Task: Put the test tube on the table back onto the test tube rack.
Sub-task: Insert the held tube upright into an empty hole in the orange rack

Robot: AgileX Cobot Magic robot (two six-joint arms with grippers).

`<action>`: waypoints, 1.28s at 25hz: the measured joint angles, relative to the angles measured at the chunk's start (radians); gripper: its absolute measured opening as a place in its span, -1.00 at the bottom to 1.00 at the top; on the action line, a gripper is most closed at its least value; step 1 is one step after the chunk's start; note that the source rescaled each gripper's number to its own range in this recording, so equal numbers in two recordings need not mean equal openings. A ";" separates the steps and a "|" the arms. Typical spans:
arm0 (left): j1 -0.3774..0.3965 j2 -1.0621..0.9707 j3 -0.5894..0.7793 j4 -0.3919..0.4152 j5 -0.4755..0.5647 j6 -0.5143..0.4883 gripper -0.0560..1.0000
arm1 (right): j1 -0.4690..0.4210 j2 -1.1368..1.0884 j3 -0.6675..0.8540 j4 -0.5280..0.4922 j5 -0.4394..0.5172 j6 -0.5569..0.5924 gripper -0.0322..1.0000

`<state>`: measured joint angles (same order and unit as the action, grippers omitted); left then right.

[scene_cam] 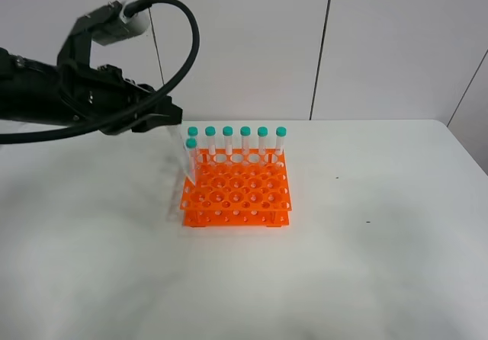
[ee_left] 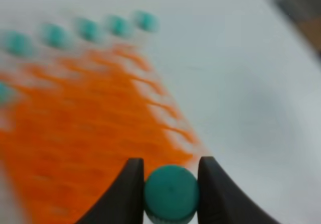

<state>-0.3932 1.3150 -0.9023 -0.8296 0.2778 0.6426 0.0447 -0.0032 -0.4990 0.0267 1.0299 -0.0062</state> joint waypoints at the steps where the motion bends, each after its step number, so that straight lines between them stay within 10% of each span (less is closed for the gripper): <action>1: -0.009 -0.014 -0.012 0.134 -0.044 -0.101 -0.89 | 0.000 0.000 0.000 0.000 0.000 0.000 1.00; 5: -0.051 -0.061 -0.021 0.540 -0.230 -0.444 -0.89 | 0.000 0.000 0.000 0.000 0.000 0.000 1.00; 9: -0.073 -0.065 0.030 0.724 -0.428 -0.609 -0.89 | 0.000 0.000 0.000 0.000 0.000 0.000 1.00; 16: -0.163 0.039 0.142 0.772 -0.691 -0.597 -0.89 | 0.000 0.000 0.000 0.000 0.000 0.000 1.00; 32: -0.223 0.272 -0.011 0.821 -0.560 -0.584 -0.89 | 0.000 0.000 0.000 0.000 0.000 0.000 1.00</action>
<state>-0.6160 1.5875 -0.9132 -0.0084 -0.2822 0.0581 0.0447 -0.0032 -0.4990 0.0267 1.0299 -0.0062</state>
